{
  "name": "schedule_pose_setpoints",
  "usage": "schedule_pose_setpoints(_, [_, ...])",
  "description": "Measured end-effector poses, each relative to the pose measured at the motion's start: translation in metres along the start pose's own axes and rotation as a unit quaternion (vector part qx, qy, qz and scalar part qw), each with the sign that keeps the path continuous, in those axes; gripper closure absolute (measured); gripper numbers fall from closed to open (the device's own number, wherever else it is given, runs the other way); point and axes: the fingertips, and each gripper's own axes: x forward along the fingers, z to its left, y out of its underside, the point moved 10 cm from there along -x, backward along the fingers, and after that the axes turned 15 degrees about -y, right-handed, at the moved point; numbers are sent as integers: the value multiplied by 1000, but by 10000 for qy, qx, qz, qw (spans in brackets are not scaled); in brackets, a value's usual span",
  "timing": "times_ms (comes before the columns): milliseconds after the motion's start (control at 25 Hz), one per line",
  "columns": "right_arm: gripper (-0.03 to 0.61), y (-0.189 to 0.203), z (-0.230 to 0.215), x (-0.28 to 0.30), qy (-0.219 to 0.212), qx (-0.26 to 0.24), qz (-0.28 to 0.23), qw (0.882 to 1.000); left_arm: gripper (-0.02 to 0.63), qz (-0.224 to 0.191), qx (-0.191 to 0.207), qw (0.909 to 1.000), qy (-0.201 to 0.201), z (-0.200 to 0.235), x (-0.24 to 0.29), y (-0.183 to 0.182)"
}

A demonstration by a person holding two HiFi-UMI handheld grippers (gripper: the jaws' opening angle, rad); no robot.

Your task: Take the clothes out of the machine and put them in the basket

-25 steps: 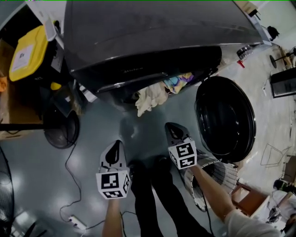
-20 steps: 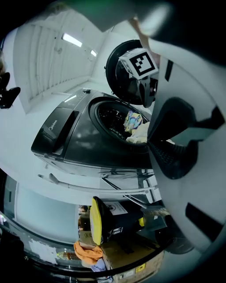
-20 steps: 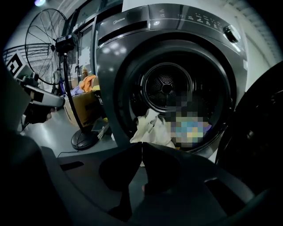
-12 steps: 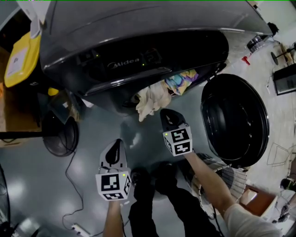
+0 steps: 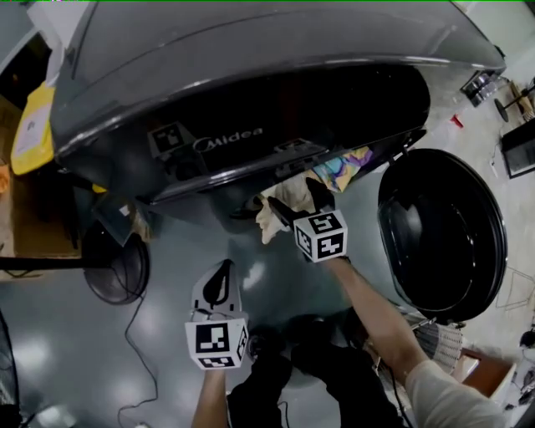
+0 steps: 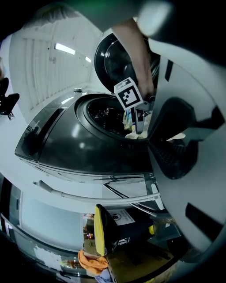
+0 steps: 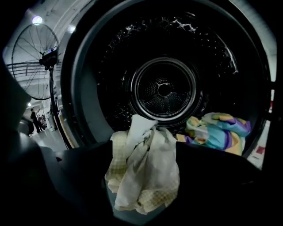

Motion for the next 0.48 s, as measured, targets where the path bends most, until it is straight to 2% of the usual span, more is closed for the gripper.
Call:
schedule_pose_setpoints(200, [117,15,-22,33,74,494,80,9987,595,-68,43,10000,9,2,12,-1])
schedule_pose_setpoints(480, [118,35,-22,45,457,342,-205,9982,595,-79,-92,9999,-41,9,19,7])
